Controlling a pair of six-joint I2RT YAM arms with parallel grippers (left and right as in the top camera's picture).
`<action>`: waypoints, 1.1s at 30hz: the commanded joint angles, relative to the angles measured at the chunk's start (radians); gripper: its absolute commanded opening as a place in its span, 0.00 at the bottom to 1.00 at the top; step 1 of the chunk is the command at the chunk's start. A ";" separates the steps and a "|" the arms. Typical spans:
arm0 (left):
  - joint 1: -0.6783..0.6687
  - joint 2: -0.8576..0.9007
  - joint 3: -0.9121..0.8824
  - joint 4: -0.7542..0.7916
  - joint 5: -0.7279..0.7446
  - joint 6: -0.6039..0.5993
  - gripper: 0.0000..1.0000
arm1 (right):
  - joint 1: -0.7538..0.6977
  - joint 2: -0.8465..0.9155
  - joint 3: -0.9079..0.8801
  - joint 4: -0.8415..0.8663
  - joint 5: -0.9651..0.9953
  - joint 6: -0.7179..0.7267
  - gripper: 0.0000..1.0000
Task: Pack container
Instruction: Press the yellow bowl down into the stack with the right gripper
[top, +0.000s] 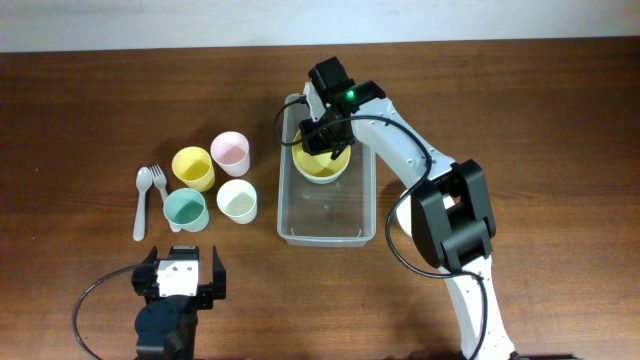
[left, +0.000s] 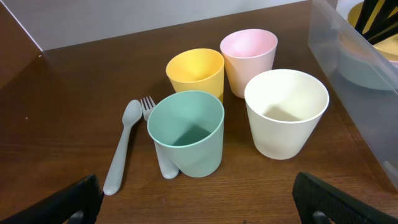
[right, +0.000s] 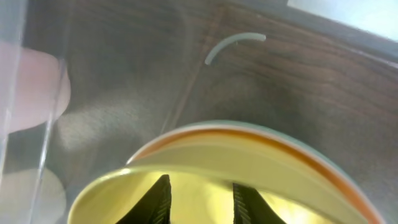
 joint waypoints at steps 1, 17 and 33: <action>0.006 -0.008 -0.010 0.002 0.007 -0.008 1.00 | -0.027 -0.039 0.042 -0.027 -0.010 0.012 0.28; 0.006 -0.008 -0.010 0.002 0.007 -0.008 1.00 | 0.029 0.038 0.037 -0.057 0.062 0.034 0.25; 0.006 -0.008 -0.010 0.002 0.007 -0.008 1.00 | -0.009 -0.103 0.438 -0.458 0.140 -0.022 0.31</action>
